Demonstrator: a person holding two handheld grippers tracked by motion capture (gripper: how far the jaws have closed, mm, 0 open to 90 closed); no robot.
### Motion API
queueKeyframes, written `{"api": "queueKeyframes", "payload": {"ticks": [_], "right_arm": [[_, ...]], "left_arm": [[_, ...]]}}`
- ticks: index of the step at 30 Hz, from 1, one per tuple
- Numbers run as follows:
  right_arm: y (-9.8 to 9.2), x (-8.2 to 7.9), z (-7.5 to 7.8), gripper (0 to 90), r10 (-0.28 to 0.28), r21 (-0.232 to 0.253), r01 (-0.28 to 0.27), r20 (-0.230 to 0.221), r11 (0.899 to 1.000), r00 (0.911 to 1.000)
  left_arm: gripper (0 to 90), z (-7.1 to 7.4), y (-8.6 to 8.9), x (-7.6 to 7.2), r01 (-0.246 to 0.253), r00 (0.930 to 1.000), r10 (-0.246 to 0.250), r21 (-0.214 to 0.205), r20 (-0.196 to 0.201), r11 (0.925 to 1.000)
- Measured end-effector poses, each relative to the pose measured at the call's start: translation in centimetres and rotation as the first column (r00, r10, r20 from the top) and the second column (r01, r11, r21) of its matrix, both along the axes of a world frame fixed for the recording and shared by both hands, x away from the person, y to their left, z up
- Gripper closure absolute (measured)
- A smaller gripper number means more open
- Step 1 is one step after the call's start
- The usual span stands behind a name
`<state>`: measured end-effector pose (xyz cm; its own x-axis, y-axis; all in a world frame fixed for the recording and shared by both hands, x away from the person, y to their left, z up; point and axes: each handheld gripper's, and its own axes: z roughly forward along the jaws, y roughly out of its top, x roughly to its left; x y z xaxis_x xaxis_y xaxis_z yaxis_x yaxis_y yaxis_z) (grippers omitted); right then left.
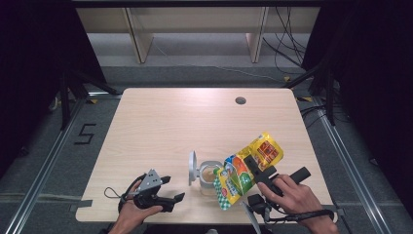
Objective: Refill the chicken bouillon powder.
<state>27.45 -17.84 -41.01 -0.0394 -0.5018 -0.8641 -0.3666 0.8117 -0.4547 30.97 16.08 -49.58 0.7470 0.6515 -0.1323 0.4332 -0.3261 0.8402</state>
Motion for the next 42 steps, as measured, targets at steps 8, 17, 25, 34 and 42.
{"api": "queueKeyframes", "payload": {"ticks": [8, 17, 25, 34, 42], "right_arm": [[-0.11, -0.03, 0.13, 56.4, 0.003, -0.007, -0.003, 0.016, 1.000, 0.9999], [-0.16, -0.05, 0.15, 56.4, 0.002, -0.008, -0.002, 0.018, 1.000, 0.9998], [-0.15, -0.04, 0.16, 56.4, 0.002, -0.009, -0.002, 0.018, 1.000, 0.9998], [-0.17, -0.06, 0.15, 56.5, 0.001, -0.002, -0.001, 0.015, 1.000, 0.9999], [-0.18, -0.07, 0.16, 56.5, 0.002, -0.002, -0.002, 0.015, 1.000, 0.9999]], "left_arm": [[19.5, 0.01, 0.03, 0.00, -0.005, 1.0000, 0.005, 0.005, 0.004, 1.0000], [19.6, 0.02, 0.04, 0.02, -0.001, 1.0000, 0.001, 0.004, 0.001, 1.0000], [19.6, 0.00, 0.02, 0.01, -0.005, 1.0000, 0.005, 0.003, 0.004, 1.0000], [19.6, 0.00, 0.02, 0.01, -0.006, 1.0000, 0.006, 0.004, 0.004, 1.0000], [19.6, 0.01, 0.04, 0.00, -0.003, 1.0000, 0.003, 0.003, -0.001, 1.0000]]}}
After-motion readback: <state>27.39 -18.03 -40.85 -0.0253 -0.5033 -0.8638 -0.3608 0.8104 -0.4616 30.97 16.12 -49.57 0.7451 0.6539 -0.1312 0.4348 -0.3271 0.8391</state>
